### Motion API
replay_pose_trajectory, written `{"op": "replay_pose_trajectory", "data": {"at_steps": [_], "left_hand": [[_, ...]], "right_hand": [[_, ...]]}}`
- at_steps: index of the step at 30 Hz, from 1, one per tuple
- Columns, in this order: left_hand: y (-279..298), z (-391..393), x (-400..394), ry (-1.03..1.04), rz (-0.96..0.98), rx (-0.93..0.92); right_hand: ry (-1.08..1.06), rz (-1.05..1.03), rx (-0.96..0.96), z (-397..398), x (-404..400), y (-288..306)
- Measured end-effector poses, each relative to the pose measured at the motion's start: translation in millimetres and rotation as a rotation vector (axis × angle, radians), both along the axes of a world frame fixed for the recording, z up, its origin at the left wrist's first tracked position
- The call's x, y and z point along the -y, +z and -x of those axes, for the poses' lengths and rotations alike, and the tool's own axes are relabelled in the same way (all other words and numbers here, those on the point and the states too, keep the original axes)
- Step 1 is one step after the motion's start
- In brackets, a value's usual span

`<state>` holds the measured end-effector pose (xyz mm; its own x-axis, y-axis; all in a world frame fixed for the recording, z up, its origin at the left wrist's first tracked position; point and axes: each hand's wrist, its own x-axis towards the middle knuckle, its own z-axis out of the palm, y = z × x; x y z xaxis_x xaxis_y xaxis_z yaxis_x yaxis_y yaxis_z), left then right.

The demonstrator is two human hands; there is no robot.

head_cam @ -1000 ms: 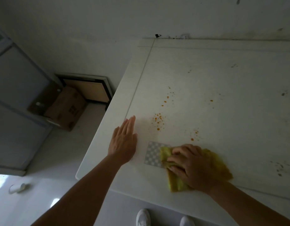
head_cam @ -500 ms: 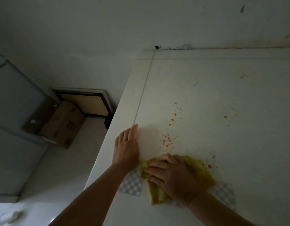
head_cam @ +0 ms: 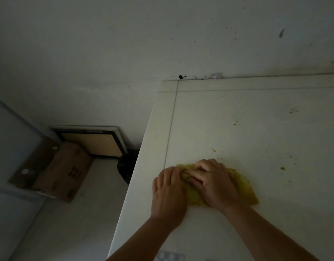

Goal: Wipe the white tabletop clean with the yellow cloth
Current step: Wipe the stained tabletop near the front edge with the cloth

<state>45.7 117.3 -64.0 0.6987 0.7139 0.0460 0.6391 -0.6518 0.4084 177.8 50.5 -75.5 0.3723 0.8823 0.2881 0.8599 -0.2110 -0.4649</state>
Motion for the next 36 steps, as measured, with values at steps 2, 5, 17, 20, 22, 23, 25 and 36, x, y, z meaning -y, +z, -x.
{"op": "replay_pose_trajectory", "data": {"at_steps": [2,5,17,20,22,23,25,36], "left_hand": [[5,-24,-12,-0.020,0.009,0.042],[3,-51,-31,-0.006,0.030,0.099],[-19,-105,-77,0.165,-0.137,0.027],[-26,-106,-82,0.172,-0.192,0.093],[-29,-107,-85,0.164,-0.274,0.141],[-30,-108,-86,0.162,-0.294,0.155],[-31,-109,-88,0.166,-0.312,0.175],[-20,-108,-87,0.179,-0.172,0.042]], "right_hand": [[-0.024,0.005,0.013,-12,-8,-1],[-0.046,0.029,0.036,-33,-21,-1],[-0.097,-0.044,0.011,-150,-115,-5],[-0.121,-0.067,0.017,-181,-145,-4],[-0.141,-0.072,0.005,-199,-163,-3],[-0.147,-0.075,-0.006,-208,-173,-3],[-0.159,-0.078,-0.013,-221,-190,-2],[-0.140,-0.072,-0.052,-249,-220,0]]}}
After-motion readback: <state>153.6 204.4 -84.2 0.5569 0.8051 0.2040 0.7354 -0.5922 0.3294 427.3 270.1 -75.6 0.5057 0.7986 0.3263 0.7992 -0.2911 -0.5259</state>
